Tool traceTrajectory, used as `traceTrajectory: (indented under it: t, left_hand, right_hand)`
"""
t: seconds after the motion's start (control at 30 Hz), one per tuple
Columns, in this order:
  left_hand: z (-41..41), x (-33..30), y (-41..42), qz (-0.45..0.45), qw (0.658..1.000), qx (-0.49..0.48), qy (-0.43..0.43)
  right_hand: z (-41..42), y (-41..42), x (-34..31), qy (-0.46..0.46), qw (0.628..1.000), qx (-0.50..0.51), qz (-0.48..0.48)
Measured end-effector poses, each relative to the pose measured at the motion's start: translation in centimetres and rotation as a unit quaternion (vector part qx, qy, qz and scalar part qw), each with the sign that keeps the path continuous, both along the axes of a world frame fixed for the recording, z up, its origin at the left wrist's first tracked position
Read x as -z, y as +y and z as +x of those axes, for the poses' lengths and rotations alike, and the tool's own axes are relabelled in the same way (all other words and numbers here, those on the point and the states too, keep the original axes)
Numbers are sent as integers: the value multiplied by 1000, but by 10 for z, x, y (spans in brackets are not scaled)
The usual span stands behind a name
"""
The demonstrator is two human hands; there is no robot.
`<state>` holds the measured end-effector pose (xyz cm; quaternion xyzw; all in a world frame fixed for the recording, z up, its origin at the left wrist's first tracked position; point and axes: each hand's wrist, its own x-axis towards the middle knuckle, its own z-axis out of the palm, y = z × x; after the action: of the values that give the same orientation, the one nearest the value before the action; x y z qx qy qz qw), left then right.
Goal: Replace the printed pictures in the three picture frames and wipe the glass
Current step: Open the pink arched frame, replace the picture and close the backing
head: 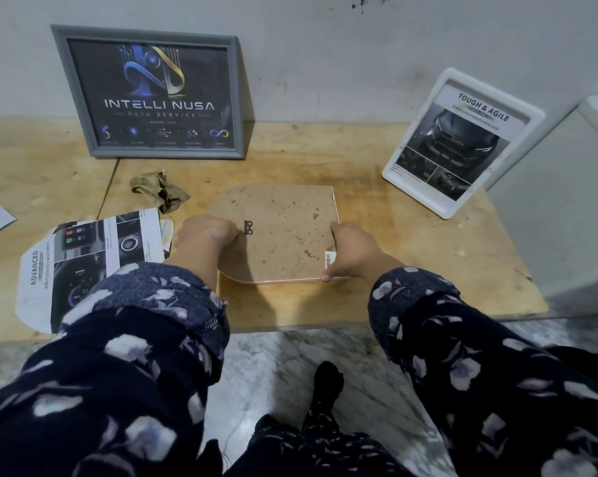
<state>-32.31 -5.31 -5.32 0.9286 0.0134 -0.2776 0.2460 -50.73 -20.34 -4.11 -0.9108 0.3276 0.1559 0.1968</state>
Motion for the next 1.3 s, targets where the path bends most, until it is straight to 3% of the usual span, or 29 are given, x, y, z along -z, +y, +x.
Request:
traceTrajectory:
  t: [0.13,0.37,0.53,0.6,0.7,0.77,0.97,1.3]
  left_hand:
    - [-2,-2,0,-20,999,-23,-14]
    - [-17,-17,0,-153,985,-45,-67]
    - [-26,-37,0,-244,966,-58,-61]
    - [-28,-50,-3,-266,960,-49,-69]
    - [-36,-66,-8,-281,955,-50,-79]
    - [-43,-69,-15,-294,951,-60,-77]
    - [-99,-58,-51,-301,951,-37,-53]
    - [-197,-7,-118,-197,967,160,-20]
  right_hand:
    - [0,0,0,0,1000,5,5]
    - [3,2,-1,25,1000,1,4]
    - [1,-3,-10,40,998,17,51]
    - [-3,-8,-17,9,994,58,87]
    - [-14,-14,-24,-113,965,131,198]
    - [-26,-18,-28,-145,953,157,215]
    - [-78,-47,-23,-129,960,199,148]
    - [-203,-98,4,-66,950,300,54]
